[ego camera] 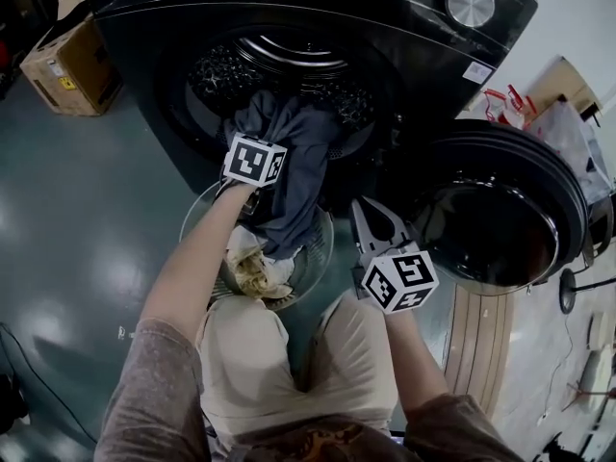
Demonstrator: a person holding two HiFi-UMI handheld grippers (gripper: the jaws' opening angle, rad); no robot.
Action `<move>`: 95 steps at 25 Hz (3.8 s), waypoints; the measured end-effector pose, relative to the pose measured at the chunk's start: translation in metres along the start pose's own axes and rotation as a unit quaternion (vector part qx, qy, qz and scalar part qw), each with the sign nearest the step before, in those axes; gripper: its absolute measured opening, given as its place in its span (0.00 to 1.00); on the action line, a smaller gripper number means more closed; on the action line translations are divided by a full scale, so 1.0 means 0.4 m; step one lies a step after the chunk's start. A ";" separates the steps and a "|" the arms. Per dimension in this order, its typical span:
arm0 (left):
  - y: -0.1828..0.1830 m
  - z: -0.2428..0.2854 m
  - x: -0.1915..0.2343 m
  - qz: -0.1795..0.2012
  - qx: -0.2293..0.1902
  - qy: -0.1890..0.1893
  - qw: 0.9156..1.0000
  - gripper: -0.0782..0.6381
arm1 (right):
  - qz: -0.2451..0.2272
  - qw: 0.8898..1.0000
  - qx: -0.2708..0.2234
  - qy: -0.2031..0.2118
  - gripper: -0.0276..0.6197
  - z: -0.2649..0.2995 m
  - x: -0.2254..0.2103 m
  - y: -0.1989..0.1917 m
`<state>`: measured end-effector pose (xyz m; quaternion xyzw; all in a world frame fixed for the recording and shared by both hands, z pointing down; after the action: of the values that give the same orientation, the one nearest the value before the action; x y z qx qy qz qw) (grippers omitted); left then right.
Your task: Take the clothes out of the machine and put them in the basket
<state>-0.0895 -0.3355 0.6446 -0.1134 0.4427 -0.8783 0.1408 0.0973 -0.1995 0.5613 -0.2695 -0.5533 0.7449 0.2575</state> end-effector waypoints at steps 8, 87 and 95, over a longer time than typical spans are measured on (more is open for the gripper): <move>-0.082 -0.227 -0.101 0.031 -0.003 -0.050 0.998 0.22 | -0.004 1.000 -0.008 0.013 0.04 0.010 0.011 0.009; -0.187 -0.484 -0.117 0.037 0.001 -0.033 0.999 0.54 | 0.002 0.997 0.028 0.069 0.04 0.119 0.139 0.014; 0.067 -0.665 -0.128 0.004 -0.048 -0.092 0.995 0.54 | 0.017 0.992 0.075 0.098 0.04 0.079 0.235 0.289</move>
<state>-0.1240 -0.1347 0.4642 -0.1980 0.4700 -0.8414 0.1790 -0.0020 -0.1866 0.4465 -0.3307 -0.4636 0.7583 0.3175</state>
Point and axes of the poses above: the fingertips, and each gripper's own axes: z forward along the fingers, x to its left, y out of its top, the point moved 2 cm from there along -z, backward along the fingers, and after that the axes turned 4 degrees about x, right-handed, at the moved point
